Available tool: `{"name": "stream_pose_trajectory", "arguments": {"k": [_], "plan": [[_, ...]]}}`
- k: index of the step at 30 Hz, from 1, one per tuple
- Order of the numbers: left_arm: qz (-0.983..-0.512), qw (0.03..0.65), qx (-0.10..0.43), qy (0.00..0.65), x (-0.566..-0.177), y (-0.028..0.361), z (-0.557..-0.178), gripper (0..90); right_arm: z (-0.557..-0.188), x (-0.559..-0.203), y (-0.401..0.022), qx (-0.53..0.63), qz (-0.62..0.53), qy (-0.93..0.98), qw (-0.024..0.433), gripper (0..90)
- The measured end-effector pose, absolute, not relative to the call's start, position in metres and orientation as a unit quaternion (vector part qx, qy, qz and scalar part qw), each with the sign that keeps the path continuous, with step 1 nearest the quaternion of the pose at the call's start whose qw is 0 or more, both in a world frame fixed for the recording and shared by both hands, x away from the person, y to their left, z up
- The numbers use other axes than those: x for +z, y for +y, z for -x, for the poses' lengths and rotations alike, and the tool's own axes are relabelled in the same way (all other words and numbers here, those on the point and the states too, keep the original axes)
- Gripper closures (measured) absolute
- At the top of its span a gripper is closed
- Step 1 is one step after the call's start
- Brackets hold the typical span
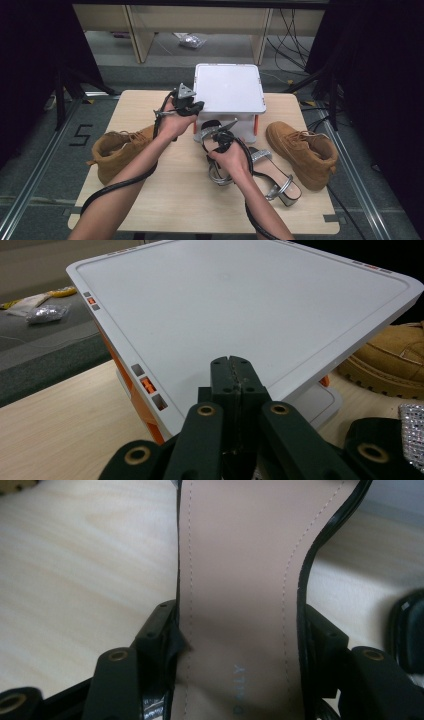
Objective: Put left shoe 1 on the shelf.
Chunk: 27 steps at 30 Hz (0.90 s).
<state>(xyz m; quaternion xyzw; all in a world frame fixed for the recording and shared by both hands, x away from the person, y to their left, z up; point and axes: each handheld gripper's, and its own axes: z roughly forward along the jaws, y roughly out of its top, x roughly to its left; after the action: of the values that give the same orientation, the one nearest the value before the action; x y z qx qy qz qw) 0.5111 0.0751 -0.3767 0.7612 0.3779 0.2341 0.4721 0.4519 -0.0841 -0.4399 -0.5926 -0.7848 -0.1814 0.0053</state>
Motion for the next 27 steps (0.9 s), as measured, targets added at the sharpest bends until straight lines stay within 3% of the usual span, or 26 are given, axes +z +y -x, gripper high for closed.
{"name": "stream_pose_trajectory", "arguments": {"k": [3,26,27], "plan": [[-0.759,0.475,0.233,0.38,-0.377,0.074,-0.511,89.4,-0.46,-0.446,-0.081,-0.191,0.583,-0.789,-0.014,43.0],[-0.76,0.474,0.23,0.38,-0.376,0.074,-0.512,89.4,-0.481,-0.469,-0.067,-0.17,0.61,-0.774,-0.009,42.0],[-0.76,0.474,0.231,0.379,-0.376,0.074,-0.512,89.4,-0.482,-0.471,-0.067,-0.174,0.592,-0.787,-0.026,41.0]]}}
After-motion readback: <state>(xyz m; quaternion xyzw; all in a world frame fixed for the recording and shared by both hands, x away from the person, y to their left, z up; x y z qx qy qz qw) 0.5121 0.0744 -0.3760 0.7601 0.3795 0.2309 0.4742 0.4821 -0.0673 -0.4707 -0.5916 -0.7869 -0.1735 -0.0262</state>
